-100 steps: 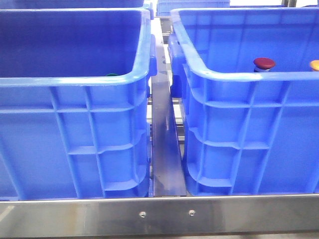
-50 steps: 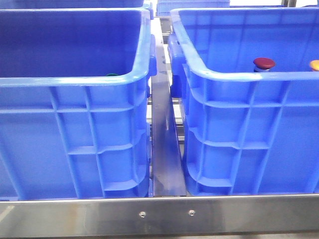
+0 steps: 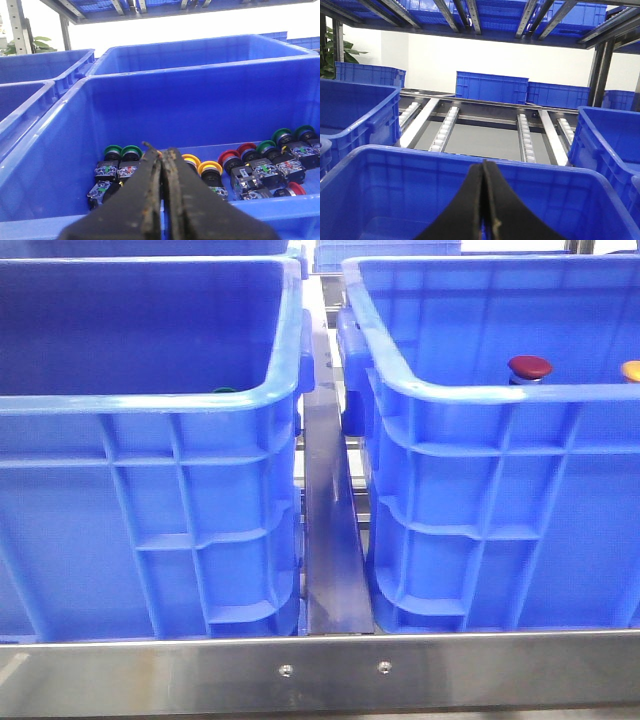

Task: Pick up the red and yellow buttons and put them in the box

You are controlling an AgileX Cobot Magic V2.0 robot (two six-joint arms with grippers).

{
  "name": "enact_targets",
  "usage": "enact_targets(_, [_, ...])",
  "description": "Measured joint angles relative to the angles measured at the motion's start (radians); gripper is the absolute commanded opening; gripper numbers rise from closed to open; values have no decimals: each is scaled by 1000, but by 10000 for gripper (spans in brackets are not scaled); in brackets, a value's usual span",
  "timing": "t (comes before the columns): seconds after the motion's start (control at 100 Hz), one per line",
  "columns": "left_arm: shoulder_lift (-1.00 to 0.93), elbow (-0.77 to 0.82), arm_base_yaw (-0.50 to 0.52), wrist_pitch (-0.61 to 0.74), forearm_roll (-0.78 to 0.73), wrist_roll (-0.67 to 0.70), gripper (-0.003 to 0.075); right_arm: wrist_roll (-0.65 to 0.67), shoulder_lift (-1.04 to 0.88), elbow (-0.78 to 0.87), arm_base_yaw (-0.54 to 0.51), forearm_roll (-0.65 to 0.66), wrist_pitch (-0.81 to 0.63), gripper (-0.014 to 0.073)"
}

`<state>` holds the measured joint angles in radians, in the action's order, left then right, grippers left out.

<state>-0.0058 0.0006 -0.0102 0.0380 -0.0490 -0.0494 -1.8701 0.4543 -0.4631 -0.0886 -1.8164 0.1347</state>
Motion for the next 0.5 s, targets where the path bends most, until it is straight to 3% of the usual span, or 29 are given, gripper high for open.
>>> enact_targets(0.37, [0, 0, 0, 0, 0, 0, -19, 7, 0, 0, 0, 0, 0, -67])
enact_targets(0.5, [0, 0, 0, 0, 0, 0, -19, 165, 0, 0, 0, 117, 2, -67])
